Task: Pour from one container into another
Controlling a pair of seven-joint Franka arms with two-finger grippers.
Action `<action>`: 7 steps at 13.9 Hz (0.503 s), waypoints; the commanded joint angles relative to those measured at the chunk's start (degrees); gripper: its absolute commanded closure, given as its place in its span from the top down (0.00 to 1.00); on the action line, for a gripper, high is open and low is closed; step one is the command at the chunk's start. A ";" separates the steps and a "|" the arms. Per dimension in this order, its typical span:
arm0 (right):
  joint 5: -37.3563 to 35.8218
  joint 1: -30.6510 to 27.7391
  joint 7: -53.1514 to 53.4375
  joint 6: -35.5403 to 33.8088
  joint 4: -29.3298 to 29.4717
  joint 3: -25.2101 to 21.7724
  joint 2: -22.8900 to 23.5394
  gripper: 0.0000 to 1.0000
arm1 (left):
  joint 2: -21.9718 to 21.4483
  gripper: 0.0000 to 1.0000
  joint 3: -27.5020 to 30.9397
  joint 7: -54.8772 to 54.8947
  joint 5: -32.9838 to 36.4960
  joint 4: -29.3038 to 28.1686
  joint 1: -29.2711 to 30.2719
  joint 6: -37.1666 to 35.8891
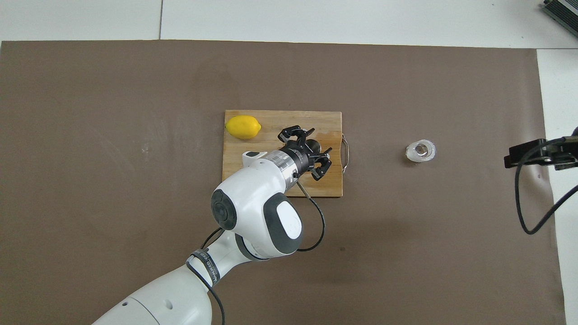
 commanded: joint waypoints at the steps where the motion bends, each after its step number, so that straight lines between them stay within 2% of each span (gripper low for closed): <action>1: 0.94 -0.60 0.27 -0.95 0.17 0.42 -0.26 1.00 | 0.79 0.70 0.00 -0.15 -1.05 1.13 -0.42 1.27; 3: 0.94 -0.60 0.27 -0.86 0.17 0.42 -0.26 1.00 | 0.79 0.99 0.00 -0.15 -0.96 1.13 -0.42 1.27; 7: 0.94 -0.60 0.27 -0.86 0.17 0.42 -0.26 1.00 | -0.09 1.00 -0.09 -0.32 -0.96 1.13 -0.51 1.09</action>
